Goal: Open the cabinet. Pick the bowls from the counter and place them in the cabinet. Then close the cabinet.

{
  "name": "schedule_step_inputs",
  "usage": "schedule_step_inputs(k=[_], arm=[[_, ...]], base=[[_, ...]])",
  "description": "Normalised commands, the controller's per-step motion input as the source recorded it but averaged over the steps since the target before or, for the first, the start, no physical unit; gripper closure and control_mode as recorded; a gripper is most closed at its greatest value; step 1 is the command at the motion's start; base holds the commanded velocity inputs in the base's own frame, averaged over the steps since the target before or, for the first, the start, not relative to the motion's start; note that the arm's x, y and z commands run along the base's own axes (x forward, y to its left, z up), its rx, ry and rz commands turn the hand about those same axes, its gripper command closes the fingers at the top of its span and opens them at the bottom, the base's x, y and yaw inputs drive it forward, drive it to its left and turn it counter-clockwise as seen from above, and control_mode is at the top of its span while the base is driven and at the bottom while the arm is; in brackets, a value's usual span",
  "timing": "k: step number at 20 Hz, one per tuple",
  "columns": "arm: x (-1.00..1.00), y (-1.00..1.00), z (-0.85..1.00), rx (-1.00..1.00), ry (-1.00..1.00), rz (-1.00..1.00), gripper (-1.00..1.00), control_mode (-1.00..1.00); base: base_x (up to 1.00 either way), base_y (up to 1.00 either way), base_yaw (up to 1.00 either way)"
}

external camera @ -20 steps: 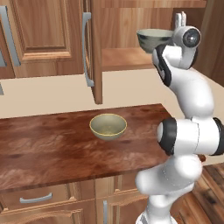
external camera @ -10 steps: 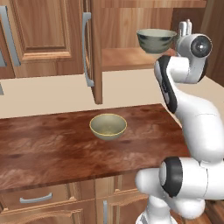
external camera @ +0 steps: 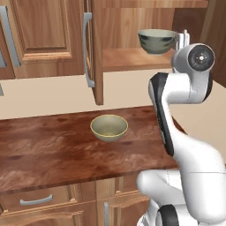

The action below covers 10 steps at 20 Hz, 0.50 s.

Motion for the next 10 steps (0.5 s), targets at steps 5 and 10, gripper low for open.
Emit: schedule_step_inputs(k=[5, 10], arm=[[-1.00, -0.02, -0.09, 0.03, 0.14, 0.05, -1.00, -1.00], [-0.88, 0.00, -0.24, 0.01, 0.36, 0.18, -1.00, -1.00]], base=[[0.00, 0.00, 0.00], [0.00, 0.00, 0.00]])
